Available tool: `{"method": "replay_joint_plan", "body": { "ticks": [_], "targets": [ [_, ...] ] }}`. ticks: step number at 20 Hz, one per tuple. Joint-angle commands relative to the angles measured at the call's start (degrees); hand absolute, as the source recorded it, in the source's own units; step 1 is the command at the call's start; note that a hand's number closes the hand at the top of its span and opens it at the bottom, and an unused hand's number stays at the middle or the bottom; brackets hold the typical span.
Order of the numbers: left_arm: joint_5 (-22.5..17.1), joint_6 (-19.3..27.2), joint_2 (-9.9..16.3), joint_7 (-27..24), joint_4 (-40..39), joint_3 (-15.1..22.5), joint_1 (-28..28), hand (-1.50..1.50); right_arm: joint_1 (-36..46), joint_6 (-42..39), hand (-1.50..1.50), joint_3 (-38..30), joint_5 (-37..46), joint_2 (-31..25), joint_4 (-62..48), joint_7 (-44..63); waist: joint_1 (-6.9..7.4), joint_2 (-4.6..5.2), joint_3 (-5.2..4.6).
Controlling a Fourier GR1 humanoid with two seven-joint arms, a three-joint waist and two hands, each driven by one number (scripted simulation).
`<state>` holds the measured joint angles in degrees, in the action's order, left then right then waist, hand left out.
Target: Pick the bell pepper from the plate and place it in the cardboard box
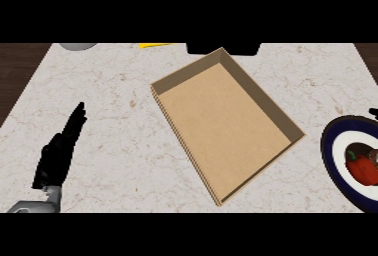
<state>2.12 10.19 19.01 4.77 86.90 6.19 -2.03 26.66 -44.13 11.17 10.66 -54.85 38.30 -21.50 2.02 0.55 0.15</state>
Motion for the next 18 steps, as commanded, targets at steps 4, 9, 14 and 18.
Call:
{"method": "replay_joint_plan", "body": {
  "ticks": [4,9,14,18],
  "targets": [
    [0.2,-1.1,0.2,2.7,2.1,-2.3,0.7,0.0,3.9,-1.7,-1.5,1.9,6.3,4.0,-5.9,-5.2,-1.11,-0.39,-0.09],
    [3.0,0.6,-2.6,0.4,2.4,0.0,3.6,0.0,3.0,1.7,-1.5,4.9,11.6,5.1,-10.3,-10.0,-0.99,-0.3,-0.06],
    [3.5,-0.3,-3.3,-0.5,0.9,-1.3,2.6,0.0,5.9,1.5,-1.5,4.3,14.0,6.0,-13.2,-9.4,-1.22,-0.37,-0.1],
    [1.9,-2.6,-1.7,-1.3,0.3,-3.9,2.4,0.0,6.8,1.2,-1.5,4.0,14.4,6.3,-15.0,-11.1,-1.07,-0.32,-0.09]
  ]
}}
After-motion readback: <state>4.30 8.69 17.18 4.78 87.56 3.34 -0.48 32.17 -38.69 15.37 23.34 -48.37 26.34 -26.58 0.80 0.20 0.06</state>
